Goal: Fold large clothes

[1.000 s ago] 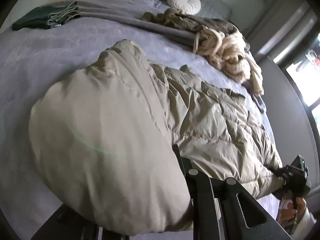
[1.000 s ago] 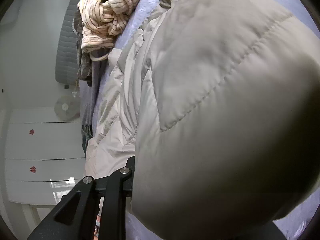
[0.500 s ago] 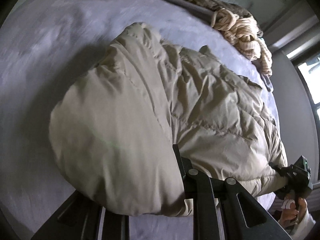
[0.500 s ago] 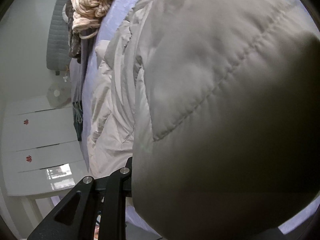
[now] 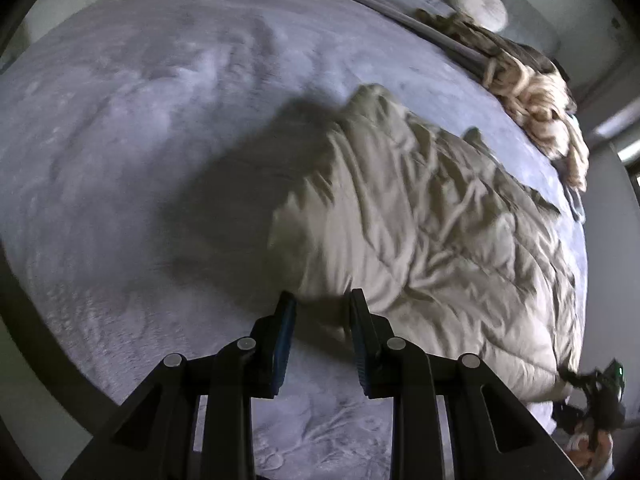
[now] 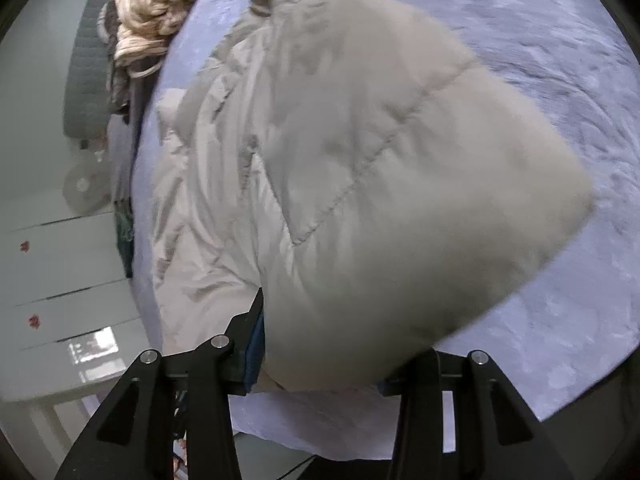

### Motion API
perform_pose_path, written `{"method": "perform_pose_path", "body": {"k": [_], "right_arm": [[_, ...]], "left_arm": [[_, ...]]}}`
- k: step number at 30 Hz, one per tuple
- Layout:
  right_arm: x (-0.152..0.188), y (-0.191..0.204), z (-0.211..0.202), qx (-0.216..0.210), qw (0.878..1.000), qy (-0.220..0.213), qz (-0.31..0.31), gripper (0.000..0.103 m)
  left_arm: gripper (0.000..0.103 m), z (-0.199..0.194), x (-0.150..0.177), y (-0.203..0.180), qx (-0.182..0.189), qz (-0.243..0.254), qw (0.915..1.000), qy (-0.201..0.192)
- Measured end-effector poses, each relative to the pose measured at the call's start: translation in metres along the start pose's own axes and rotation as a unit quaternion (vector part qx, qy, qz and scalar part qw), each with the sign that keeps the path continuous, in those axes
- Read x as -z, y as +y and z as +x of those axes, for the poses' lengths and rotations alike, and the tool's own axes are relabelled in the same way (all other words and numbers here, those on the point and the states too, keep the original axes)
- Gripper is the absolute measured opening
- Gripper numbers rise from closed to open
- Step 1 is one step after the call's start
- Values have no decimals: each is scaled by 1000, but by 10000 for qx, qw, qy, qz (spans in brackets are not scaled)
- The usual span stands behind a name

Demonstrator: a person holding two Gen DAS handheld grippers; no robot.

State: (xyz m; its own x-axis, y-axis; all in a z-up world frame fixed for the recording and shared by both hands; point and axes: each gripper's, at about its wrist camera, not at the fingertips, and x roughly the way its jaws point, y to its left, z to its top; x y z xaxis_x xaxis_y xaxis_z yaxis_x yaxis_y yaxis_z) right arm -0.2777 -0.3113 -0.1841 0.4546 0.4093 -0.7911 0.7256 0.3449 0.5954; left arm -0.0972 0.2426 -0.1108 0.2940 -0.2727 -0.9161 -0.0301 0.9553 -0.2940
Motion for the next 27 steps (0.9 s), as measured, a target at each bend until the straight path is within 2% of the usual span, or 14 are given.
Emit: {"method": "perform_pose_path", "body": {"k": [2,4,6,8,12,16,24,27], "right_arm": [[1,-5,-4,126,9999,-52,47,46],[2,-8,-8,246,9996,-111,40,46],[3,-10,-12,364,9992,-172,-15,46],[2,-11,-14,533,9983,-204,-104,46],[2,-11,-14,675,9975,-187,-120,46],[5,-9,-21,815,9962,-163,-246,46],[18,9,-49,821,9925,-265,-862,48],[23,17,-51,789,9906,-255,-1092,54]], "left_arm": [[29,-3,-4,5,-220,-102,9996,-151],[29,-1,-10,10,-220,-157,9995,-178],[29,13,-15,7,-312,26,9995,-7],[29,31,-13,5,-607,194,9977,207],[29,52,-3,6,-771,237,9945,663],[29,39,7,-3,-881,481,9924,709],[29,-4,22,-34,-667,702,9943,443],[29,-14,27,-47,-702,839,9931,427]]}}
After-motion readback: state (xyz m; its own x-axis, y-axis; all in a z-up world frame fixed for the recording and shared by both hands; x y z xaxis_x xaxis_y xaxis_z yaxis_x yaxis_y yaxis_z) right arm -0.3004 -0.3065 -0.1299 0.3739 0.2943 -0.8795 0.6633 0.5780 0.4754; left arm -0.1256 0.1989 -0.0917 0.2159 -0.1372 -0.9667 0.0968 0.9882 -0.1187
